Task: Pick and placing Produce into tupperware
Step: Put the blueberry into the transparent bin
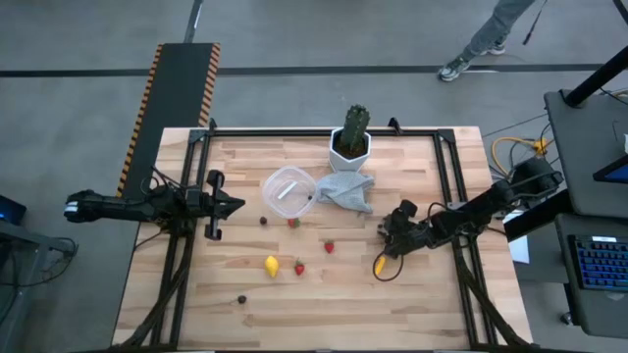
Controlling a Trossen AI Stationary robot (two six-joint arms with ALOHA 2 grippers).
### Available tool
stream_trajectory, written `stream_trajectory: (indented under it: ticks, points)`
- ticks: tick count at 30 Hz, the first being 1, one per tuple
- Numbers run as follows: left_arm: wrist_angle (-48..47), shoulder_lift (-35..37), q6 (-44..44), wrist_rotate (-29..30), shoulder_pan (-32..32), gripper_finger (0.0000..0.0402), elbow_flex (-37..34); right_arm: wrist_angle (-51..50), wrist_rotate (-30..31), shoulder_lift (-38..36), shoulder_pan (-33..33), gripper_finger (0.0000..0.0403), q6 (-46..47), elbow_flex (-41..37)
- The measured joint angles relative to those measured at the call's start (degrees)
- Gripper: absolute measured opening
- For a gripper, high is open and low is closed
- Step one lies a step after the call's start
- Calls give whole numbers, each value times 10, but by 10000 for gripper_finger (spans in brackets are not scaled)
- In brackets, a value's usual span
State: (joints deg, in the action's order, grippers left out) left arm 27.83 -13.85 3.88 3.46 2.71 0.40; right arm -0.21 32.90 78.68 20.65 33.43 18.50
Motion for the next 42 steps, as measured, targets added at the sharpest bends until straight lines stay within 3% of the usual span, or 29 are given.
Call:
stream_trajectory:
  ticks: [34,42]
  points:
    - [0,0,0,0,0,0,0,9,-20,1,-7,42,0,0]
    - [0,0,0,0,0,0,0,8,-18,1,-7,34,-1,-1]
